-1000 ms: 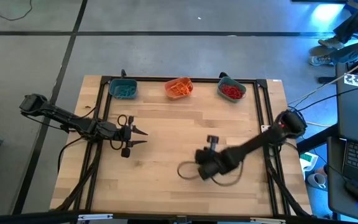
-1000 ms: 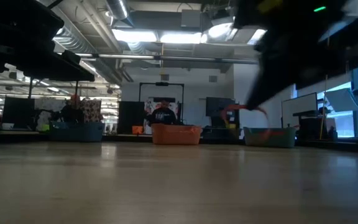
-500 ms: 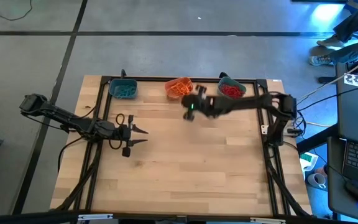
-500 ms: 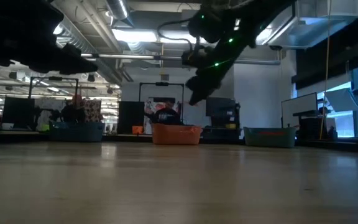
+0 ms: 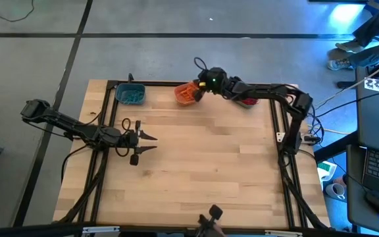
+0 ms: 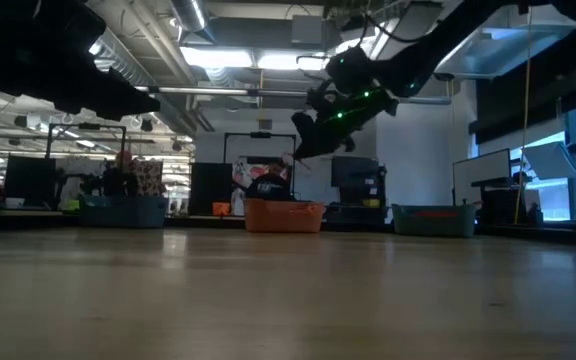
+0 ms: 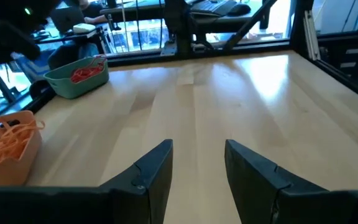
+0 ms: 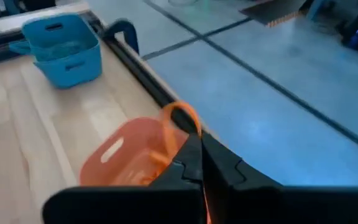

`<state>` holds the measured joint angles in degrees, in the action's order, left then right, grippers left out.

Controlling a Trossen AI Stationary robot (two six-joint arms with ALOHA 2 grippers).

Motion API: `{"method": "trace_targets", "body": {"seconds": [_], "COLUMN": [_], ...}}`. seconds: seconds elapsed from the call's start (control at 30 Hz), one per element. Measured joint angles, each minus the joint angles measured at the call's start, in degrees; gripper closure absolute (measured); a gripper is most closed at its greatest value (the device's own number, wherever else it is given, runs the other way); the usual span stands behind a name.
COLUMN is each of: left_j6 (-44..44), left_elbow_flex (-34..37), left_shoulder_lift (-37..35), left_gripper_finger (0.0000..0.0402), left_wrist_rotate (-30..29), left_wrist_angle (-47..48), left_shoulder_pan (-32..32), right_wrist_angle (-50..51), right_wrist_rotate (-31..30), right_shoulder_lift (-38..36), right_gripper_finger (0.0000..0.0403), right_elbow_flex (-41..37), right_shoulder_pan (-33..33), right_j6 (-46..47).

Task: Sort rubber bands into baskets
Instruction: Put the orange rubber band into the orange bin, then return to Home Position

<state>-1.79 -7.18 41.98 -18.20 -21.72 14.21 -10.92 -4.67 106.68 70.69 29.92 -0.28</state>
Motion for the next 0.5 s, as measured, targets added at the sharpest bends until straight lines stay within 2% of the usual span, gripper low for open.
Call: {"method": "trace_targets", "body": {"seconds": [0.13,0.23,0.37,0.5], "left_j6": [-0.4,-1.1,-1.0,-0.6], "left_elbow_flex": [0.0,0.0,0.0,0.0], "left_shoulder_lift": [0.0,0.0,0.0,-1.4], "left_gripper_finger": [0.0258,0.0258,0.0267,0.0289], "left_wrist_rotate": [-0.4,-0.6,-0.7,-0.6], "left_wrist_angle": [-0.4,-0.6,-1.8,-1.9], "left_shoulder_pan": [0.0,-0.5,-2.2,-4.4], "right_wrist_angle": [-0.4,-0.4,1.0,4.7], "right_wrist_rotate": [1.8,2.2,2.3,3.5], "right_shoulder_lift": [2.3,3.2,2.4,-0.1], "right_gripper_finger": [0.0380,0.0331,0.0263,0.0222], "right_elbow_flex": [-0.1,-0.1,-0.2,-0.2], "right_shoulder_pan": [0.6,0.9,0.9,0.9], "right_j6": [1.3,0.8,-4.4,-8.0]}}
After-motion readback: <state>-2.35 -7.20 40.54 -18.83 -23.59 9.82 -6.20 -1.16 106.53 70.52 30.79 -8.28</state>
